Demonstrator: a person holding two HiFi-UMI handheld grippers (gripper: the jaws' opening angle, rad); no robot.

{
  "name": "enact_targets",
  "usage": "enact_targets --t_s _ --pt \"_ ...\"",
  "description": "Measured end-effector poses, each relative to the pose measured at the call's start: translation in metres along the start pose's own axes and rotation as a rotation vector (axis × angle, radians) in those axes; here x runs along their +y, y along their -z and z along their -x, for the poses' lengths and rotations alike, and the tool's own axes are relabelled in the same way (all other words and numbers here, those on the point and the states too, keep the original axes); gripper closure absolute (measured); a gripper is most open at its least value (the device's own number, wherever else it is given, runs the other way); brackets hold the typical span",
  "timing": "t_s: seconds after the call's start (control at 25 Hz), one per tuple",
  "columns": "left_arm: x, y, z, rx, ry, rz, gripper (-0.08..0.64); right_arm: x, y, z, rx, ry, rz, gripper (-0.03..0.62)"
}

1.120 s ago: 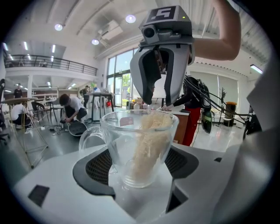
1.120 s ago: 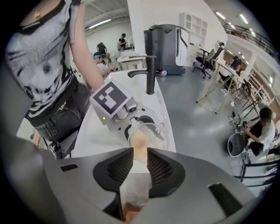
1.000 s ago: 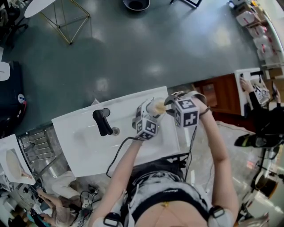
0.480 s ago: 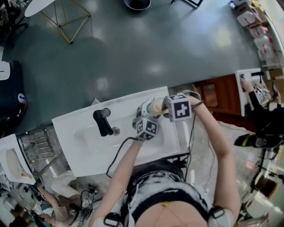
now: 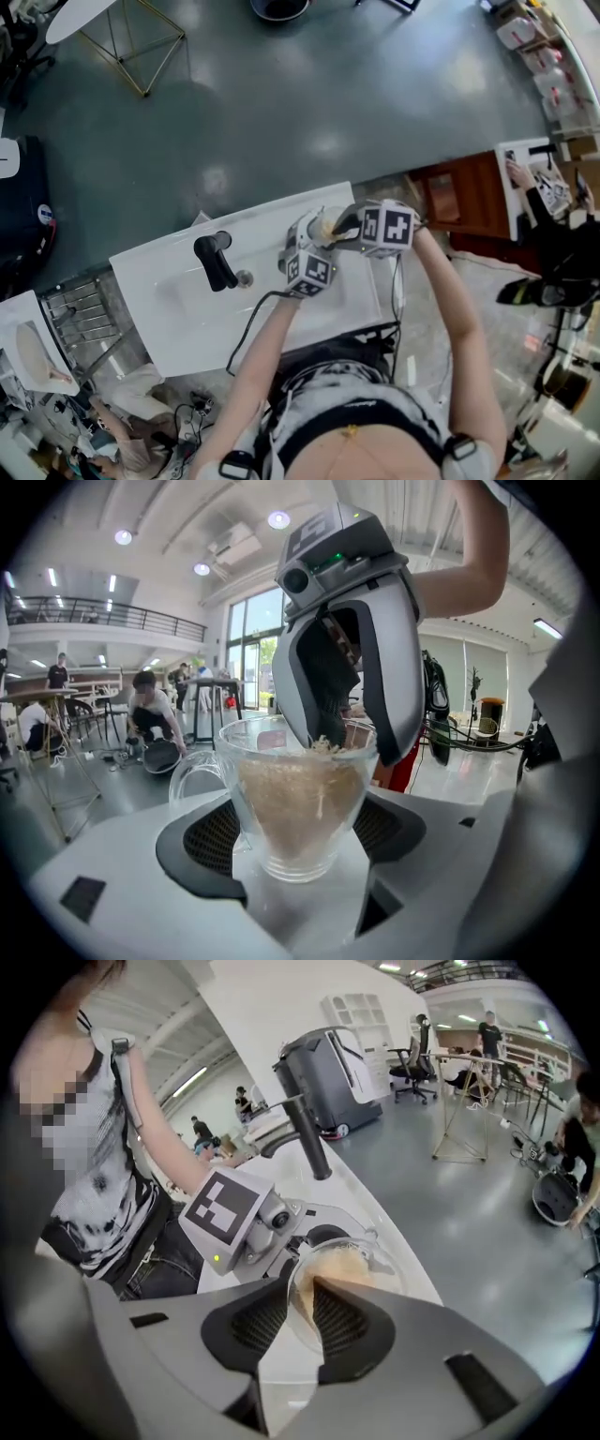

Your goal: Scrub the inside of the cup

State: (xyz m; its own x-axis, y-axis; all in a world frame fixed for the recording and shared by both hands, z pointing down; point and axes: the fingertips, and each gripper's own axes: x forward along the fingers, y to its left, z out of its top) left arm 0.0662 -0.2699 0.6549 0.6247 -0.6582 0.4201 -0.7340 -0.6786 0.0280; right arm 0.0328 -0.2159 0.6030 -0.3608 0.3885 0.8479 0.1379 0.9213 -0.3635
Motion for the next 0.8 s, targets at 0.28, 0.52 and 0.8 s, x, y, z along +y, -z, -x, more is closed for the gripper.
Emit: enact_targets --t_s 0.28,0.52,0.8 --pt "0.0 0.0 -0.002 0.004 0.007 -0.002 0.195 -0.006 -0.002 0.014 -0.131 0.026 -0.047 0.499" --pt "0.0 -0.001 -0.002 -0.001 0.004 0.001 0.195 -0.003 -0.007 0.024 -0.051 0.116 0.053 0.497" --pt "0.0 -0.001 -0.002 -0.002 0.005 0.001 0.195 -0.013 -0.012 0.003 0.044 0.154 0.052 0.537"
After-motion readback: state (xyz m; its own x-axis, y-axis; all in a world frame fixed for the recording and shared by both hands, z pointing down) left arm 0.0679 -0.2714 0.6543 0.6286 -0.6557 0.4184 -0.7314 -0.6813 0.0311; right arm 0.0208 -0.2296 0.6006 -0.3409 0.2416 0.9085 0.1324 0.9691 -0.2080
